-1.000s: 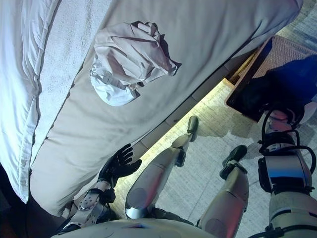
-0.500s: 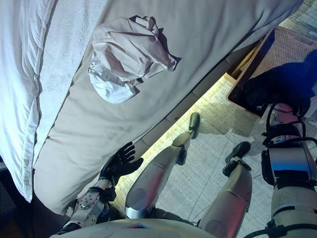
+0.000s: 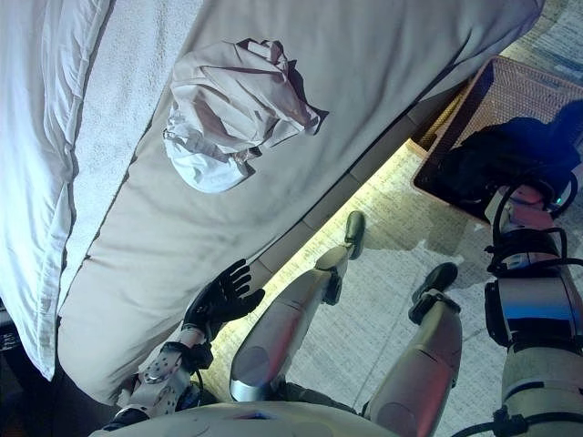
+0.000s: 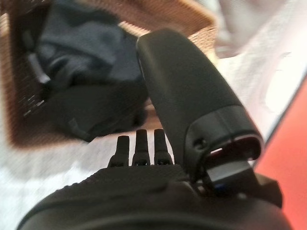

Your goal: Pick up the clothes from the bed and place them into the basket

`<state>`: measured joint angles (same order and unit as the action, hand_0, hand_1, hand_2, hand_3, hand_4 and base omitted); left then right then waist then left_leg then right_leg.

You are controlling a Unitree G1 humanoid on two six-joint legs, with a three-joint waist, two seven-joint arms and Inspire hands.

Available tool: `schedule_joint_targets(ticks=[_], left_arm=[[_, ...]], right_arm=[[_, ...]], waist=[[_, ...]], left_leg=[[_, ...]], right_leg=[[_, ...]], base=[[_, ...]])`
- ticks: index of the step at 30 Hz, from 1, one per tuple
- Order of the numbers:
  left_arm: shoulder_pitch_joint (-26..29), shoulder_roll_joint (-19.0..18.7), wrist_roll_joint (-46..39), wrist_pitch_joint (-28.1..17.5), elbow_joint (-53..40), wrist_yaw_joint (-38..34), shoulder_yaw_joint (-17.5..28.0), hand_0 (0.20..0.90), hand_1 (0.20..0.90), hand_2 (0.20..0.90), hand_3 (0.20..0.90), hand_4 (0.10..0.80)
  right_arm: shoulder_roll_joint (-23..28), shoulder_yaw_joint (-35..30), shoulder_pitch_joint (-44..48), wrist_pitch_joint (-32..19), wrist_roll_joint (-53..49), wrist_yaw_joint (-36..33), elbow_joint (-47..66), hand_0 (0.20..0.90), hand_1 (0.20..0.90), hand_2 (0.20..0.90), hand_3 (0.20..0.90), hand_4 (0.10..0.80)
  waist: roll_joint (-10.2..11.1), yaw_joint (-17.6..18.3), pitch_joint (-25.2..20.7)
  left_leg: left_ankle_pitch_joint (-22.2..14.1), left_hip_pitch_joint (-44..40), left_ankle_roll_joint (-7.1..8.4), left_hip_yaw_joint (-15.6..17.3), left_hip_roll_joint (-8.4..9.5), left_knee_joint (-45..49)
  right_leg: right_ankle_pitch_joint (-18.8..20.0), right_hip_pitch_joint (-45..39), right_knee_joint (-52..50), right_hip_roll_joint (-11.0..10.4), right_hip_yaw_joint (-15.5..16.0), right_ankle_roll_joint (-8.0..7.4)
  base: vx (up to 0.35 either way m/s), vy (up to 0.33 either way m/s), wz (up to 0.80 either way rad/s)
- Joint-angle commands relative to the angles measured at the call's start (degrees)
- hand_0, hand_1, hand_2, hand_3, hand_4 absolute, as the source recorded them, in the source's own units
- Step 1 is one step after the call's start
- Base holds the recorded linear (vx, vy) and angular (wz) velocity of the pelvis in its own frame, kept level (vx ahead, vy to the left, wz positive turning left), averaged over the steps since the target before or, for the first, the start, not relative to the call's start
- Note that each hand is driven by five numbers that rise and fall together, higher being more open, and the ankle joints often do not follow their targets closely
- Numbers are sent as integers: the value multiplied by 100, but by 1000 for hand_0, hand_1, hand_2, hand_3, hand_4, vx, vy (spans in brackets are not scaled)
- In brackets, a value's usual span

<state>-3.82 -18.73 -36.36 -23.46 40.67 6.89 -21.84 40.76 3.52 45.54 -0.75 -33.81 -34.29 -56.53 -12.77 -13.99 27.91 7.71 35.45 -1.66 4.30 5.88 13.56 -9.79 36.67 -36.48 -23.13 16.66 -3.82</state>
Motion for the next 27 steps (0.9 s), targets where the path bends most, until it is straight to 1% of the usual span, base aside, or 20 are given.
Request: schedule_joint_targets(ticks=[1, 2, 3, 4, 6, 8, 11, 12, 14, 17, 19, 21, 22, 23, 24, 25, 27], left_arm=[[-111, -163, -126, -115, 10, -138, 265, 900, 900, 900, 900, 800], [-149, -123, -135, -126, 44, -153, 320, 900, 900, 900, 900, 800], [-149, -125, -135, -127, 45, -152, 321, 900, 900, 900, 900, 800], [-182, -41, -168, -181, 157, -126, 377, 900, 900, 900, 900, 800], [-218, 45, -146, -208, 251, -113, 437, 900, 900, 900, 900, 800], [-251, 103, -26, -221, 372, -97, 484, 900, 900, 900, 900, 800], [-324, 110, 54, -215, 489, -141, 522, 900, 900, 900, 900, 800], [-347, 110, 73, -196, 514, -147, 558, 900, 900, 900, 900, 800], [-388, 114, 117, -117, 639, -154, 643, 900, 900, 900, 900, 800], [-454, 112, 156, 16, 893, -211, 811, 900, 900, 900, 900, 800], [-541, 94, 301, 178, 1173, -278, 1017, 900, 900, 900, 900, 800], [-620, 56, 456, 219, 1402, -281, 1198, 900, 900, 900, 900, 800], [-666, 26, 519, 233, 1467, -275, 1280, 900, 900, 900, 900, 800], [-715, -5, 620, 279, 1500, -261, 1382, 900, 900, 900, 900, 800], [-744, -17, 657, 306, 1504, -266, 1442, 900, 900, 900, 900, 800], [-804, -37, 737, 313, 1537, -299, 1492, 900, 900, 900, 900, 800], [-811, -60, 752, 430, 1448, -409, 1513, 900, 900, 900, 900, 800]], right_arm=[[361, -147, -150, -1280, 370, 47, 1248, 900, 900, 900, 900, 800], [250, -179, -273, -1399, 738, -129, 1722, 900, 900, 900, 900, 800], [243, -185, -282, -1394, 748, -139, 1736, 900, 900, 900, 900, 800], [116, -205, -405, -1422, 1090, -262, 2127, 900, 900, 900, 900, 800], [-6, -231, -525, -1470, 1307, -225, 2262, 900, 900, 900, 900, 800], [-33, -176, -565, -1401, 1493, -49, 2279, 900, 900, 900, 900, 800], [-47, -38, -663, -1335, 1712, 95, 2550, 900, 900, 900, 900, 800], [-80, -34, -722, -1346, 1834, 112, 2674, 900, 900, 900, 900, 800], [-177, 21, -917, -1384, 1987, 178, 2895, 900, 900, 900, 900, 800], [-324, 15, -1229, -1470, 2096, 404, 3132, 900, 900, 900, 900, 800], [-456, 14, -1543, -1436, 2176, 579, 3353, 900, 900, 900, 900, 800], [-595, -18, -1847, -1466, 2129, 672, 3457, 900, 900, 900, 900, 800], [-670, -43, -2008, -1512, 2147, 686, 3479, 900, 900, 900, 900, 800], [-781, -59, -2212, -1550, 2125, 674, 3563, 900, 900, 900, 900, 800], [-865, -52, -2350, -1563, 2139, 654, 3650, 900, 900, 900, 900, 800], [-994, -62, -2595, -1525, 2238, 653, 3828, 900, 900, 900, 900, 800], [-1072, -4, -2765, -1497, 2207, 670, 3937, 900, 900, 900, 900, 800]], waist=[[-216, 128, 189], [-180, 188, 189], [-173, 185, 189], [-164, 258, 189], [-149, 296, 189], [-119, 288, 188], [-33, 255, 185], [-34, 235, 177], [22, 198, 54], [110, 147, -138], [252, 71, -367], [396, -8, -570], [473, -41, -666], [546, -64, -771], [565, -51, -821], [527, 13, -921], [490, 143, -1023]], left_leg=[[-851, 425, 124, -332, -320, 1639], [-990, 526, 85, -322, -298, 1909], [-996, 531, 84, -317, -297, 1918], [-1079, 536, 61, -276, -311, 2054], [-1091, 492, 91, -268, -321, 2081], [-1046, 358, 139, -294, -316, 1980], [-854, 29, 230, -367, -331, 1578], [-592, -49, 233, -369, -356, 1342], [-471, -284, 291, -424, -343, 1021], [-369, -585, 327, -513, -324, 671], [-347, -877, 332, -627, -303, 436], [-377, -1065, 317, -739, -257, 335], [-393, -1162, 285, -792, -218, 273], [-405, -1303, 209, -850, -168, 159], [-418, -1409, 153, -888, -141, 91], [-430, -1612, 53, -973, -149, -15], [-432, -1817, -34, -1108, -146, -150]], right_leg=[[-37, 109, -630, 190, -245, 30], [-141, 251, -886, 223, -371, 80], [-148, 260, -898, 220, -378, 80], [-219, 311, -1056, 266, -466, 127], [-222, 251, -1046, 305, -518, 139], [-181, 65, -906, 322, -501, 133], [-49, -377, -480, 344, -364, 95], [171, -501, -247, 362, -253, 134], [265, -846, 141, 368, -141, 62], [394, -1262, 596, 334, 25, -58], [483, -1723, 977, 314, 181, -125], [552, -2164, 1304, 316, 247, -148], [686, -2343, 1345, 263, 211, -199], [912, -2456, 1228, 181, 110, -274], [1107, -2435, 1040, 119, 1, -311], [1238, -2360, 572, 135, -255, -318], [1250, -2199, 303, 433, -588, -265]], base=[[7, 50, -3], [10, 38, -10], [43, 93, -18], [37, 85, -13], [63, 97, -8], [61, 55, -13], [21, 49, -4], [-5, 85, -2], [70, 96, 2], [109, 100, 5], [177, 72, 4], [196, -13, 16], [232, -52, 21], [220, -28, 46], [286, -8, 43], [250, -9, 28], [229, -80, 64]])
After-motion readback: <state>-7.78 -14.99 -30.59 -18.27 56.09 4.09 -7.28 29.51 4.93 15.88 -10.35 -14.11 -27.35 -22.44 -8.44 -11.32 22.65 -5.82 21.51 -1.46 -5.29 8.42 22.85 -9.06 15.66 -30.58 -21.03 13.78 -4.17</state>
